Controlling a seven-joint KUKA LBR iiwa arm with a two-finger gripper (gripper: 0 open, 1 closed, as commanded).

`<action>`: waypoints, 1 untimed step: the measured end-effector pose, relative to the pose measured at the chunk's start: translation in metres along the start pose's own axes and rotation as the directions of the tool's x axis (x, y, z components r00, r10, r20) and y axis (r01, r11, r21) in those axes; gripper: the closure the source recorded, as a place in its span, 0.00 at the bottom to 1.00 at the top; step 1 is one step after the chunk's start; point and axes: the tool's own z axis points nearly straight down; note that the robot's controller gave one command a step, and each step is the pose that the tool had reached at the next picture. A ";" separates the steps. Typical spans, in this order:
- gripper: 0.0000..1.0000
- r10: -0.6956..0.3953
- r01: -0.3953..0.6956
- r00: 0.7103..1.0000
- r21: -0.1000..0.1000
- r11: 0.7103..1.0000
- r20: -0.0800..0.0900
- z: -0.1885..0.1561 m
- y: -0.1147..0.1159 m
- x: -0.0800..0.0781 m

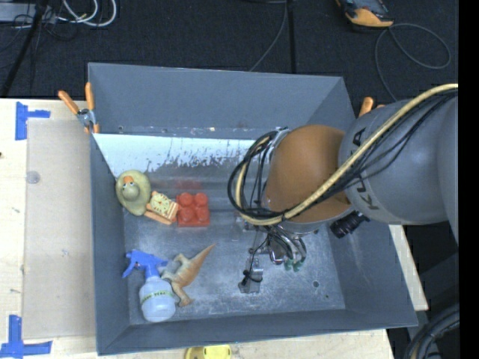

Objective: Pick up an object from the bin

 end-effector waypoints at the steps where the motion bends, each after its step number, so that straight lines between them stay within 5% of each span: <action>1: 0.00 -0.011 0.011 1.000 0.001 1.000 0.007 0.032 0.021 0.003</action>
Offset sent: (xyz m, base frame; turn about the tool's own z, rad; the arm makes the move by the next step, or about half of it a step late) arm 0.0377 0.0622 -0.0730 -0.1250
